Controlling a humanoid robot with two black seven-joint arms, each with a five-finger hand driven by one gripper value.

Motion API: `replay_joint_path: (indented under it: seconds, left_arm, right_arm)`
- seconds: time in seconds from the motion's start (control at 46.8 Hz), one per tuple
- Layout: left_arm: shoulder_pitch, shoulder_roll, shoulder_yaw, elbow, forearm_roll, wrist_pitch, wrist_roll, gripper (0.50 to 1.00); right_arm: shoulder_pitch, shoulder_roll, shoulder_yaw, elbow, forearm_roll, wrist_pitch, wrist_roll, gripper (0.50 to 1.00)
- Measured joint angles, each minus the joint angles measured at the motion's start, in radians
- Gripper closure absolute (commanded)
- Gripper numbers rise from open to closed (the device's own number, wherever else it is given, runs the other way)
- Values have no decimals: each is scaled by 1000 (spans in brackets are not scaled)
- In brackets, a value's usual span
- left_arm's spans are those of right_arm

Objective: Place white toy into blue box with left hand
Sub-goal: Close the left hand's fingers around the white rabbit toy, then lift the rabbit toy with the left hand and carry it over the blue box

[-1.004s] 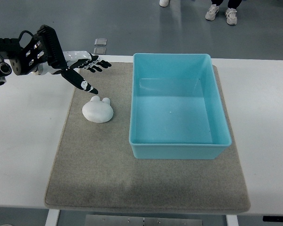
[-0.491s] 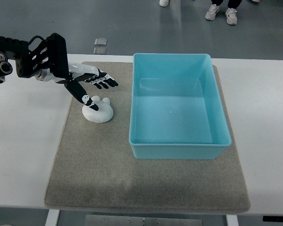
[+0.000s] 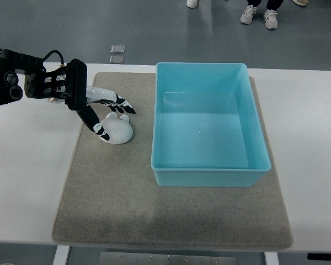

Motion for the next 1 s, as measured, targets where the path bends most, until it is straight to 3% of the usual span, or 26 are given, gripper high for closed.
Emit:
replay_joint_path:
  seconds: [0.15, 0.321, 0.513, 0.705, 0.897, 1.004]
  left_arm:
    - [3, 0, 0, -15, 56, 7, 0, 594]
    - [19, -12, 0, -21, 81, 75, 0, 598]
    - [38, -20, 4, -19, 86, 106, 0, 694]
    - [43, -21, 5, -12, 96, 120, 1, 859]
    - [43, -21, 1, -10, 111, 153, 1, 909]
    - [43, -21, -5, -10, 111, 156, 1, 909]
  right_arm:
    - [0, 0, 0, 0, 0, 0, 0, 564]
    - [0, 0, 0, 0, 0, 0, 0, 564]
    - [0, 0, 0, 0, 0, 0, 0, 564]
    - [0, 0, 0, 0, 0, 0, 0, 564]
    - [0, 0, 0, 0, 0, 0, 0, 564]
    - [0, 0, 0, 0, 0, 0, 0, 564]
